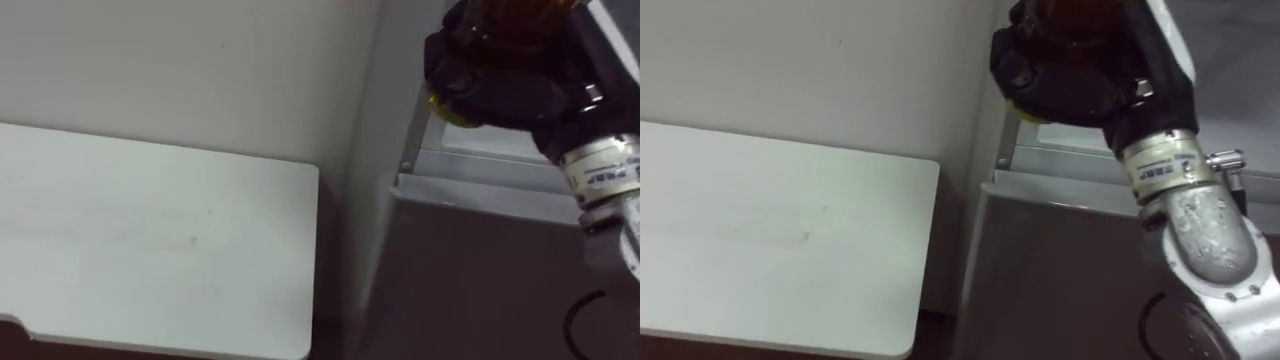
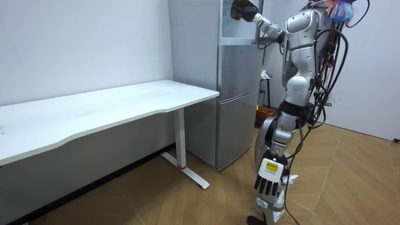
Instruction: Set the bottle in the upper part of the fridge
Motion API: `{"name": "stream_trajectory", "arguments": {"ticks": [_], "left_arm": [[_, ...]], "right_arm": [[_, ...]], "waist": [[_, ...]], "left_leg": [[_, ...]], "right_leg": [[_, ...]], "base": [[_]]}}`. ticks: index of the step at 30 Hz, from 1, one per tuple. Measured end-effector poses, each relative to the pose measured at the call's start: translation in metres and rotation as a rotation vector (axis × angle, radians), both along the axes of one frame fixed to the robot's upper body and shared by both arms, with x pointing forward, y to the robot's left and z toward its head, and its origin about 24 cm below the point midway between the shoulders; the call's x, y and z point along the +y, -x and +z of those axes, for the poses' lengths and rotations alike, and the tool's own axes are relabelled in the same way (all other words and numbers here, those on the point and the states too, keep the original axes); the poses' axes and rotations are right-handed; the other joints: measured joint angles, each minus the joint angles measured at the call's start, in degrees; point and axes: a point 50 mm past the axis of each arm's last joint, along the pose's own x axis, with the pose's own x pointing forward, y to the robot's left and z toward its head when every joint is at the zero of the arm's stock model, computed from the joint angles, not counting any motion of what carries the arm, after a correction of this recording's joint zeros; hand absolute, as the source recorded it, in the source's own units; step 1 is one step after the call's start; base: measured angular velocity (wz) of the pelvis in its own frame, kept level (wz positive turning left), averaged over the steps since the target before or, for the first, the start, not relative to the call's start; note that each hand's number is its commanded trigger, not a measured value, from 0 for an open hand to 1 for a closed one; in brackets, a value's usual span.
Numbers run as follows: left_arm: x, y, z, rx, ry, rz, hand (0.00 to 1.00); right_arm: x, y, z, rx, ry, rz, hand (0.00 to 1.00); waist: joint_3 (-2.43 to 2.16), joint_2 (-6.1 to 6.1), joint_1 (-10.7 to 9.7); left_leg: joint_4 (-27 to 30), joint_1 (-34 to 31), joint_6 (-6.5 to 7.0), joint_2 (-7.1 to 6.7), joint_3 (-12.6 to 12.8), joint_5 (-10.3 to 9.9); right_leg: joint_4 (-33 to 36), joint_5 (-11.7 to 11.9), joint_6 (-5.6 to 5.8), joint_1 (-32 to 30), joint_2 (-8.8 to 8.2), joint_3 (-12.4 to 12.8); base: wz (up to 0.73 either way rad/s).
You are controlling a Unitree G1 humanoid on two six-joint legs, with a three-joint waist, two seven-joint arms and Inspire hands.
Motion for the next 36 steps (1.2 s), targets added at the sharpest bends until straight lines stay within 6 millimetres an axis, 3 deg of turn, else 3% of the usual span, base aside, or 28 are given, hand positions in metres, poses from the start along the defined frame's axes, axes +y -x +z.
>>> {"name": "stream_trajectory", "arguments": {"ticks": [8, 17, 22, 27, 29, 36], "left_arm": [[0.003, 0.006, 0.001, 0.008, -0.007, 0.016, 0.0], [0.003, 0.01, 0.002, 0.009, -0.006, 0.046, 0.0], [0.005, 0.012, 0.002, 0.008, -0.007, 0.064, 0.0], [0.009, 0.013, 0.004, -0.005, -0.008, 0.099, 0.0], [0.012, 0.013, 0.005, -0.008, -0.016, 0.099, 0.0], [0.016, 0.023, 0.007, 0.003, -0.029, 0.131, 0.0]], "right_arm": [[-0.027, -0.002, -0.005, 0.033, -0.093, -0.066, 1.0], [-0.067, -0.029, -0.051, 0.286, -0.272, -0.189, 1.0], [-0.079, -0.038, -0.063, 0.362, -0.391, -0.194, 1.0], [-0.09, -0.051, -0.059, 0.394, -0.443, -0.254, 1.0], [-0.101, -0.051, -0.059, 0.403, -0.443, -0.324, 1.0], [-0.114, -0.057, -0.049, 0.4, -0.482, -0.429, 1.0]], "waist": [[0.04, -0.05, -1.8], [0.03, -0.07, -2.0], [-0.01, -0.02, -2.1], [-0.15, 0.19, -1.2], [-0.45, 0.16, -0.3], [-0.58, 0.0, 0.7]], "left_leg": [[0.1, 0.7, -0.21, 0.43, 0.2, -0.6], [0.0, 0.8, -0.21, 0.45, -0.2, -0.6], [0.0, 0.6, -0.2, 0.36, -0.8, -0.7], [0.1, 0.1, -0.19, 0.32, -1.0, -0.7], [0.2, 0.2, -0.22, 0.3, -1.5, -0.6], [0.2, 0.1, -0.28, 0.01, -2.6, -0.6]], "right_leg": [[-1.0, -0.1, 0.02, 1.2, 0.69, 0.6], [-1.0, -0.1, 0.01, 1.2, 0.76, 0.5], [-0.9, -0.3, 0.11, 1.2, 0.77, 0.1], [0.0, -0.5, -0.07, 0.6, 0.62, -0.9], [0.2, -0.8, -0.07, 0.7, 0.63, -0.9], [1.3, -1.9, 0.04, 0.8, -0.05, -2.1]], "base": [[-0.01], [0.0], [0.06], [0.03], [0.1], [0.09]]}}
